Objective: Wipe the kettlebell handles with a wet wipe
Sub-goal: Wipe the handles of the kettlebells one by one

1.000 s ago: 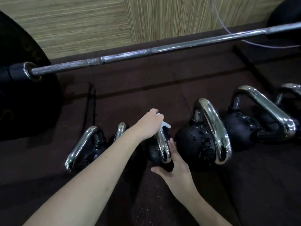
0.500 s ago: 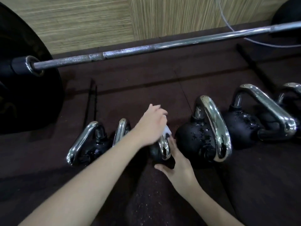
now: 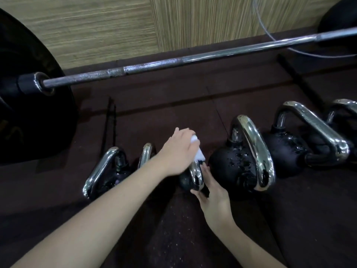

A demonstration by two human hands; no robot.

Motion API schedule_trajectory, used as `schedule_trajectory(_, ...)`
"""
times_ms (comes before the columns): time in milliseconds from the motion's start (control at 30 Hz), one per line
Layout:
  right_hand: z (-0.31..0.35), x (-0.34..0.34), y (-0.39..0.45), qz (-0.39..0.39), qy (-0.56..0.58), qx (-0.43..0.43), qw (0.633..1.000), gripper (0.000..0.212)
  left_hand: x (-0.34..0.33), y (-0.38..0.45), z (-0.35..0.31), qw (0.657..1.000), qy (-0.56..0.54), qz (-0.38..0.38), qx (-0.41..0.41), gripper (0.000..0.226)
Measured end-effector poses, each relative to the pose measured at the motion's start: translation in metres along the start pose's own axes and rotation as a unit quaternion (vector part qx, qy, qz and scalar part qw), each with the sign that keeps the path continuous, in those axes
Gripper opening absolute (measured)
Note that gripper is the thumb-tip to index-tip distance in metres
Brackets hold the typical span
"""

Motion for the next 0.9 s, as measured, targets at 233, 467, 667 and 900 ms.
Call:
schedule_trajectory(233,0.005,0.008,-0.001,0.03,0.085,-0.016,0.996,0.089,-0.011,-0.021,0.008,0.987,-0.152,-0.029,0.035,0.054)
schedule_trajectory(467,0.011,0.01,0.0,0.068,0.145,-0.038,0.986,0.089,-0.043,-0.044,-0.004,0.96,-0.263,-0.067,0.072,0.066)
schedule_trajectory(667,0.009,0.009,-0.001,0.039,0.029,-0.02,0.999,0.088,0.004,0.026,-0.009,0.965,-0.181,-0.088,0.169,0.068)
schedule_trajectory(900,0.008,0.013,0.0,0.031,0.071,-0.042,0.996,0.065,-0.032,-0.032,-0.02,0.992,-0.034,-0.122,0.025,0.071)
Point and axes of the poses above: each hand's wrist, its own y-axis towards the middle knuckle, its own x-axis out of the back of the hand, z = x × y, the point moved 3 cm from there along y, towards the middle knuckle, and after that the axes turned 5 degrees about z, right-handed, at the moved point
